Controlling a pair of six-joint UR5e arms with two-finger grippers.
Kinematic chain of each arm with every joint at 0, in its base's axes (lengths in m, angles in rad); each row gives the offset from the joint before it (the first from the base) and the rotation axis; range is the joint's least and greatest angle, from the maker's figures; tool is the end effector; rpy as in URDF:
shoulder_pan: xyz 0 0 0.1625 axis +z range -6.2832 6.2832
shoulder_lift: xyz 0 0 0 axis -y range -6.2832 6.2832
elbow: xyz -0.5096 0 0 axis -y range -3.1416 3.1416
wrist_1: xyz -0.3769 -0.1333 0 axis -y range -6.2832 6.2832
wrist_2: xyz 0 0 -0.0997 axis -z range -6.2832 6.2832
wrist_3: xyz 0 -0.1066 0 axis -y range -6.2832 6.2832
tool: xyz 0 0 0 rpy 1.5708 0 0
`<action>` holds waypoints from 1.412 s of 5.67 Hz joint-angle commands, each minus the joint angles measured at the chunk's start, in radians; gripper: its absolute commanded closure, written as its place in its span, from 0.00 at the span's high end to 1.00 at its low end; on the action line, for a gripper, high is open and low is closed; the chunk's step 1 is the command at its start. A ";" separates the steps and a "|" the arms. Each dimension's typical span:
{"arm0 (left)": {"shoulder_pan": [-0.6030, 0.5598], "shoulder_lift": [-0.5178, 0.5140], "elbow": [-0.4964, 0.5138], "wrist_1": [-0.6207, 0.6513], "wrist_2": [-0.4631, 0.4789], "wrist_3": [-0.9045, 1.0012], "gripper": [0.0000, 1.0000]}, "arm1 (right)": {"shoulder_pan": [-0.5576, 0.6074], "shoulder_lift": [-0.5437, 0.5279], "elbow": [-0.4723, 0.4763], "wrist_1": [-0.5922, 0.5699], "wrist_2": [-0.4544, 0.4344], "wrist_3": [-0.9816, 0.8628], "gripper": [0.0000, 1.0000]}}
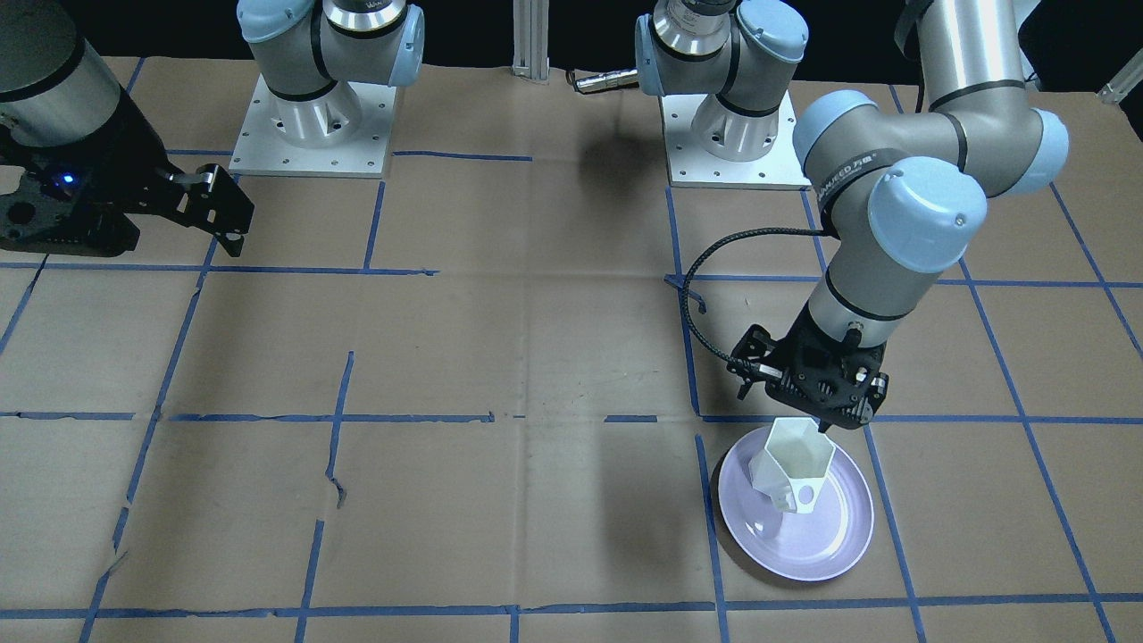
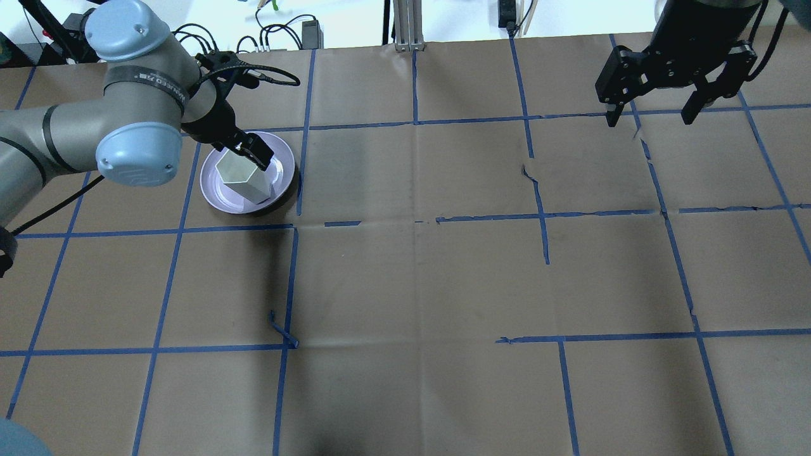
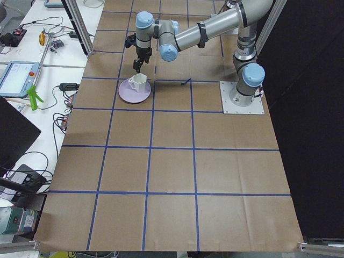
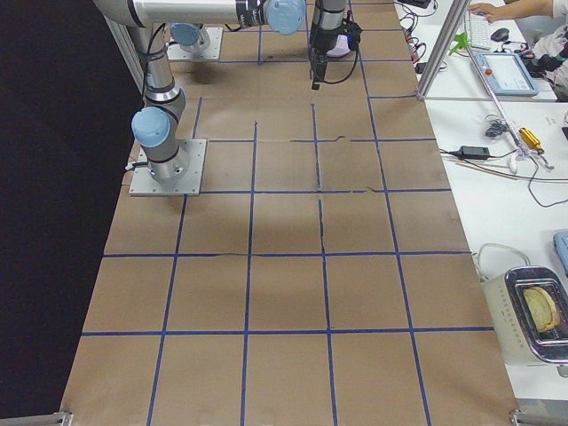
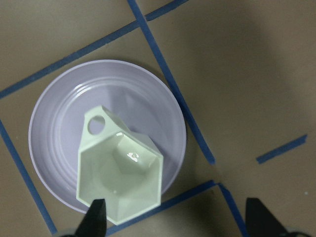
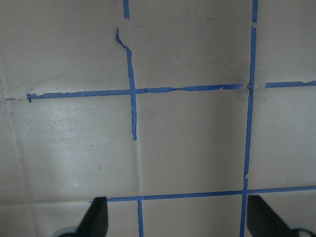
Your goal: Flip cup and place on plate
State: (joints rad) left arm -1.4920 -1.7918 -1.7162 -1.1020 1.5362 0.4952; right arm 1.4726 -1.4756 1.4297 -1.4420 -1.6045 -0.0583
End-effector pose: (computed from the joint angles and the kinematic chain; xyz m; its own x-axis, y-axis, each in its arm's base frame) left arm -0.0914 -0.5827 0.4289 -0.9141 0.4051 -0.0183 0.4047 0.9083 -0.1063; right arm 0.0785 -0.5257 0.5727 -0.9989 0.0373 0.0287 0.0396 0.9956 0.0846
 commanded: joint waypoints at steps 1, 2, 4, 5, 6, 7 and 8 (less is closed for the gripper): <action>-0.065 0.115 0.117 -0.330 -0.001 -0.229 0.98 | 0.000 0.000 0.000 0.000 0.000 0.000 1.00; -0.085 0.149 0.171 -0.434 -0.001 -0.344 0.98 | 0.000 0.000 0.000 0.000 0.000 0.000 1.00; -0.088 0.179 0.251 -0.575 0.010 -0.363 0.98 | 0.000 0.000 0.000 0.000 0.000 0.000 1.00; -0.089 0.189 0.250 -0.575 0.012 -0.363 0.98 | 0.000 0.000 0.000 0.000 0.000 0.000 1.00; -0.090 0.183 0.250 -0.562 0.010 -0.357 0.99 | 0.000 0.000 0.000 0.000 0.000 0.000 1.00; -0.090 0.190 0.242 -0.543 0.012 -0.354 0.99 | 0.000 0.000 0.000 0.000 0.000 0.000 1.00; -0.090 0.190 0.237 -0.486 0.012 -0.349 0.99 | 0.000 0.000 0.000 0.000 0.000 0.000 1.00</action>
State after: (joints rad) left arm -1.5815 -1.6028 -1.4743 -1.6288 1.5475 0.1419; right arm 1.4726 -1.4757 1.4297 -1.4419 -1.6045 -0.0583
